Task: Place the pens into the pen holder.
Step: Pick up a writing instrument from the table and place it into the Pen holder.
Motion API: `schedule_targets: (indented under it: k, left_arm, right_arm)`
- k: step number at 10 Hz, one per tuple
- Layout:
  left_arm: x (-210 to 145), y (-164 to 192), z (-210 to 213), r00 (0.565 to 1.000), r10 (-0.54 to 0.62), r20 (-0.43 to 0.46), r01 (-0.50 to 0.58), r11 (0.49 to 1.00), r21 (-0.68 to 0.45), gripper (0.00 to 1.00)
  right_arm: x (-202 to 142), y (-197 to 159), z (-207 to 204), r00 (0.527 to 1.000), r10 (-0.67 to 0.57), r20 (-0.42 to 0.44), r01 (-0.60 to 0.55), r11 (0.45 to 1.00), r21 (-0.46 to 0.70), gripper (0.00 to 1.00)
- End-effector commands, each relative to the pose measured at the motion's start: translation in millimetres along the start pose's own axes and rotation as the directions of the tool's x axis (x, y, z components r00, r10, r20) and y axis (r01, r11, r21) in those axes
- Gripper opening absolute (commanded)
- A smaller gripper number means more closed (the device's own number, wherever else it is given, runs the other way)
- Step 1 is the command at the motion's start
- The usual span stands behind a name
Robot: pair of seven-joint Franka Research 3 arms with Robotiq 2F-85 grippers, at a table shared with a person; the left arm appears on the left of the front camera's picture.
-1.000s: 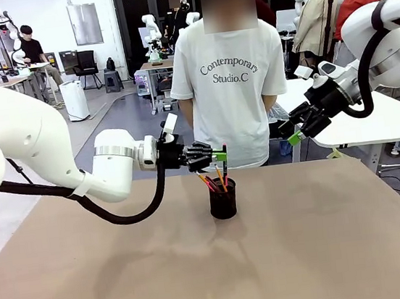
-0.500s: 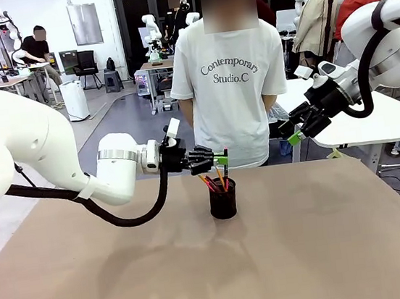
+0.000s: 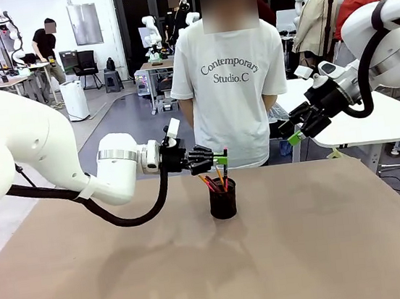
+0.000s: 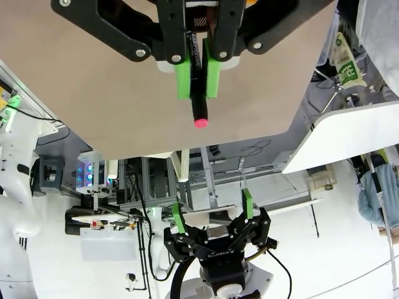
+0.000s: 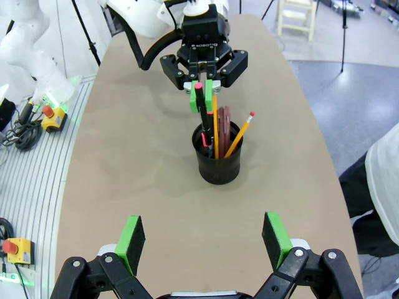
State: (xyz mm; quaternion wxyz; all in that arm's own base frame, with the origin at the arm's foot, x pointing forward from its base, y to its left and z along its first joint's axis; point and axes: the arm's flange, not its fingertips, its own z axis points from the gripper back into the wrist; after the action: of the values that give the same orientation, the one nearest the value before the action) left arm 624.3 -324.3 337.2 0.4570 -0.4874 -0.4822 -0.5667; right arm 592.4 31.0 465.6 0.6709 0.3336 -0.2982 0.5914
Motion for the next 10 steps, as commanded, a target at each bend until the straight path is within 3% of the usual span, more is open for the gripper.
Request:
schedule_targets:
  k: [1,4,5,10]
  left_arm:
    - [-1.2,1.0,0.9,1.0,-0.018,0.021,0.017,1.0,0.018,0.38]
    - [1.3,-0.2,1.5,1.0,-0.028,0.014,0.027,1.0,0.012,0.96]
    - [2.5,-0.9,2.0,0.999,-0.034,0.01,0.034,0.999,0.009,1.0]
    - [10.4,-4.6,9.5,0.999,-0.019,-0.047,0.019,1.0,0.01,1.0]
  right_arm:
    - [1.6,0.8,0.0,1.0,0.002,-0.001,-0.002,1.0,-0.003,1.0]
    - [1.6,0.8,0.0,1.0,0.002,-0.001,-0.002,1.0,-0.003,1.0]
    - [1.6,0.8,0.0,1.0,0.002,-0.001,-0.002,1.0,-0.003,1.0]
    - [1.6,0.8,0.0,1.0,0.002,-0.001,-0.002,1.0,-0.003,1.0]
